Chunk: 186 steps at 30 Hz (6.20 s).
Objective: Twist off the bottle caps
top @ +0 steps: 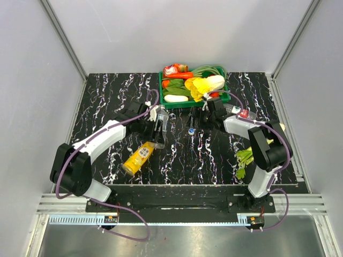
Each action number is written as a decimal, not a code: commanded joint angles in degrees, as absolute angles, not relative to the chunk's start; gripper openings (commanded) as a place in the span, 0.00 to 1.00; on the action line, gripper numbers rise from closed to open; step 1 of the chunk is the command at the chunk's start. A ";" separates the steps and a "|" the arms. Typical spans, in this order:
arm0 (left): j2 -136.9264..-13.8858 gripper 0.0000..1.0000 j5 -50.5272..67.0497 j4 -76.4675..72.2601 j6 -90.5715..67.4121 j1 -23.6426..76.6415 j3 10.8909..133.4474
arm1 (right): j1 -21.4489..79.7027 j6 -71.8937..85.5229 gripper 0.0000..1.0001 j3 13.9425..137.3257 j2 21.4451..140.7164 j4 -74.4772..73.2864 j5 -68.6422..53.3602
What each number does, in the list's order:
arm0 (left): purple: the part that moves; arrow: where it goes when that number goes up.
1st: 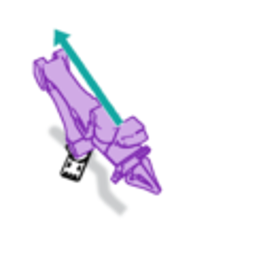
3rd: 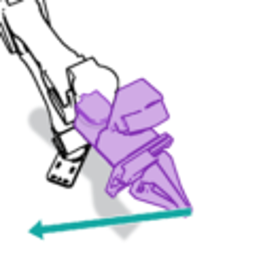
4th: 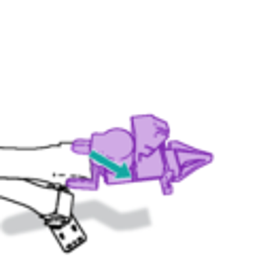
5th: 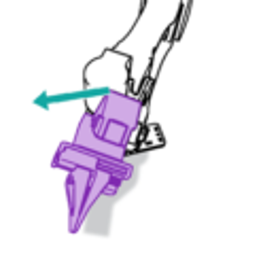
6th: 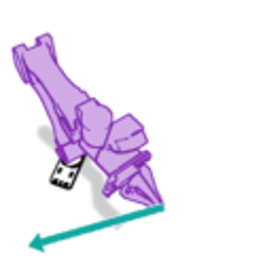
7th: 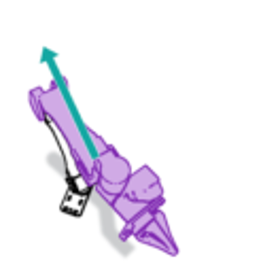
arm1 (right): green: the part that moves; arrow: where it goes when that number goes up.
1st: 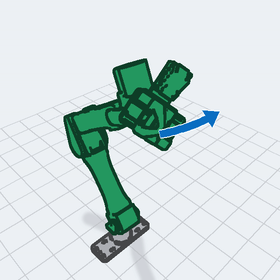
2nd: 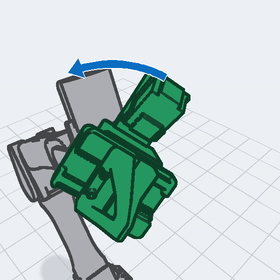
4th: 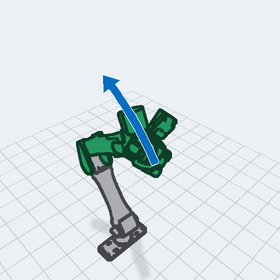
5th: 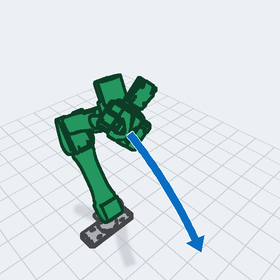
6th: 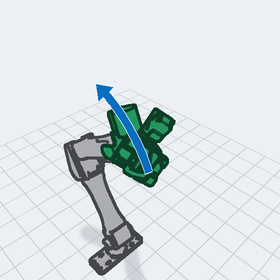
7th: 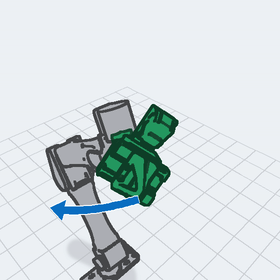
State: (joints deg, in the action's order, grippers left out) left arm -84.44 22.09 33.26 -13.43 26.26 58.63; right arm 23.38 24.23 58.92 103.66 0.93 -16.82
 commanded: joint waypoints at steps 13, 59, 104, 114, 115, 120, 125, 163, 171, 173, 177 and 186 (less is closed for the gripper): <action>-77.44 0.11 30.05 30.76 -9.50 29.26 60.64 | 23.47 28.21 1.00 63.02 85.09 -1.06 -28.90; -68.47 0.38 39.12 23.64 -7.91 38.32 58.98 | 23.47 40.44 0.00 61.26 76.99 18.29 -53.70; -69.17 0.99 -4.22 43.59 -14.94 35.95 55.02 | 24.87 9.23 0.00 56.69 78.13 22.40 6.05; -73.21 0.99 -2.64 45.88 -12.92 34.28 54.49 | 29.97 2.20 0.00 55.99 87.09 29.88 17.13; -73.65 0.99 -2.20 45.97 -12.31 34.10 54.49 | 30.14 2.02 0.00 55.55 87.80 30.67 17.83; -76.98 0.99 -1.23 48.07 -10.29 33.14 55.63 | 30.67 1.50 0.00 52.47 90.70 36.55 21.61; -80.06 0.99 -3.16 50.36 -10.63 32.17 56.60 | 31.46 1.23 0.05 51.77 92.81 37.18 21.71; -86.15 0.58 -1.68 51.86 -9.58 31.29 60.81 | 32.08 19.07 1.00 68.90 77.17 -3.15 11.97; -71.47 0.51 6.84 48.26 -10.28 31.29 61.61 | 32.08 26.09 1.00 66.54 69.09 -9.57 2.56; -67.69 0.51 10.88 46.68 -10.81 31.29 60.47 | 32.08 27.94 1.00 65.83 67.25 -10.98 -1.30; -61.54 0.50 20.89 42.55 -11.51 31.29 57.22 | 32.08 32.77 1.00 63.20 64.60 -12.48 -8.85; -56.42 0.48 37.61 36.21 -8.00 31.38 53.79 | 32.08 42.00 1.00 55.56 59.95 -7.75 -22.05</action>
